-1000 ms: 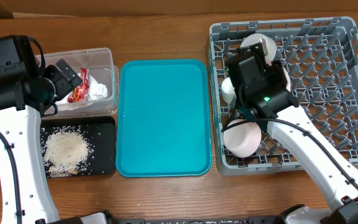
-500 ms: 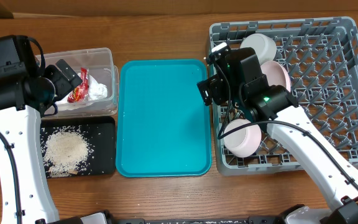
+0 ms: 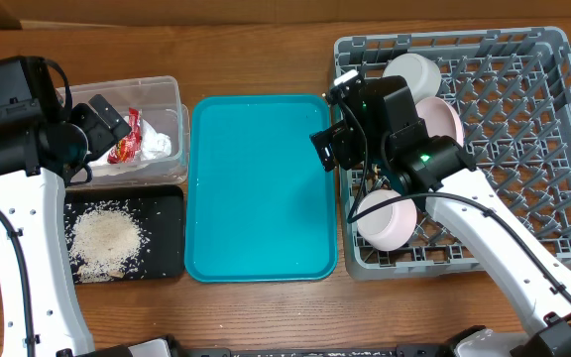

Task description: Sort waste into correct bins and load items into the dishwasher

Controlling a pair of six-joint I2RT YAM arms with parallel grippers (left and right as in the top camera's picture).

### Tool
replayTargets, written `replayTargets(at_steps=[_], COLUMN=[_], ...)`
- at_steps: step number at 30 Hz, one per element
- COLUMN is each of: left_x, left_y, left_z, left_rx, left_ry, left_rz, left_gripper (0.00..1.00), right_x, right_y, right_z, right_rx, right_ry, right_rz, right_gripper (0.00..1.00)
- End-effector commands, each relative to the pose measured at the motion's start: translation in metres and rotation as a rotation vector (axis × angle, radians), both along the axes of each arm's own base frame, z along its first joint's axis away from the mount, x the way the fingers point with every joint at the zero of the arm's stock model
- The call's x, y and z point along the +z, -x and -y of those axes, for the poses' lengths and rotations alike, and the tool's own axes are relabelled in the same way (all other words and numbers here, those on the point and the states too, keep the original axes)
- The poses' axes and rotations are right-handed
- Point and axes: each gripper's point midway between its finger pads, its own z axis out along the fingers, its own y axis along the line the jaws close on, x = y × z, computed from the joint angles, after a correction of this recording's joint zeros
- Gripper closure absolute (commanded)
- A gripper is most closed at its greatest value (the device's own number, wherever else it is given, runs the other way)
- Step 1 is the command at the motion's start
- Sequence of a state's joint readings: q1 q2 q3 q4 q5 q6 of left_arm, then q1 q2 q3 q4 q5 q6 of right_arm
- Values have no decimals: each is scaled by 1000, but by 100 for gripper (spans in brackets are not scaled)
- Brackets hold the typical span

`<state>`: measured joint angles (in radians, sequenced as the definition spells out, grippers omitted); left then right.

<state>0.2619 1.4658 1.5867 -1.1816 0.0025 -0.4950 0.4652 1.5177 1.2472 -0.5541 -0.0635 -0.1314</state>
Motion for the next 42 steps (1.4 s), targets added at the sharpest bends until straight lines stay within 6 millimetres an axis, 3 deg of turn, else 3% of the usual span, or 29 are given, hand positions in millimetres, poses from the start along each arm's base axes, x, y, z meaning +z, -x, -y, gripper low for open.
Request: replayTargets(at_steps=[1, 11, 15, 18, 22, 28, 31, 35, 42], left_x=[11, 11, 11, 11, 11, 11, 11, 11, 11], left_y=[-1, -1, -1, -1, -1, -1, -1, -1, -1], left_z=[0, 0, 0, 0, 0, 0, 0, 0, 0], left_rx=[-8, -8, -8, -8, -8, -8, -8, -8, -8], left_ry=[-24, -24, -24, -24, -24, -24, -24, -24, -24], left_rz=[30, 30, 30, 30, 30, 30, 30, 30, 30], left_gripper=[0, 0, 0, 0, 0, 0, 0, 0, 0], right_x=[0, -1, 8, 30, 82, 153, 168, 164, 114], right_y=[0, 1, 9, 21, 40, 71, 89, 116, 156], right_z=[-1, 0, 16, 22, 33, 77, 102, 136, 159], right_rx=[1, -1, -44, -45, -46, -127, -184, -303, -381], right_ry=[-10, -4, 38, 21, -34, -118, -145, -208, -281], right_rz=[-2, -6, 2, 33, 158, 346, 410, 452, 527], right_gripper=[0, 0, 0, 0, 0, 0, 0, 0, 0])
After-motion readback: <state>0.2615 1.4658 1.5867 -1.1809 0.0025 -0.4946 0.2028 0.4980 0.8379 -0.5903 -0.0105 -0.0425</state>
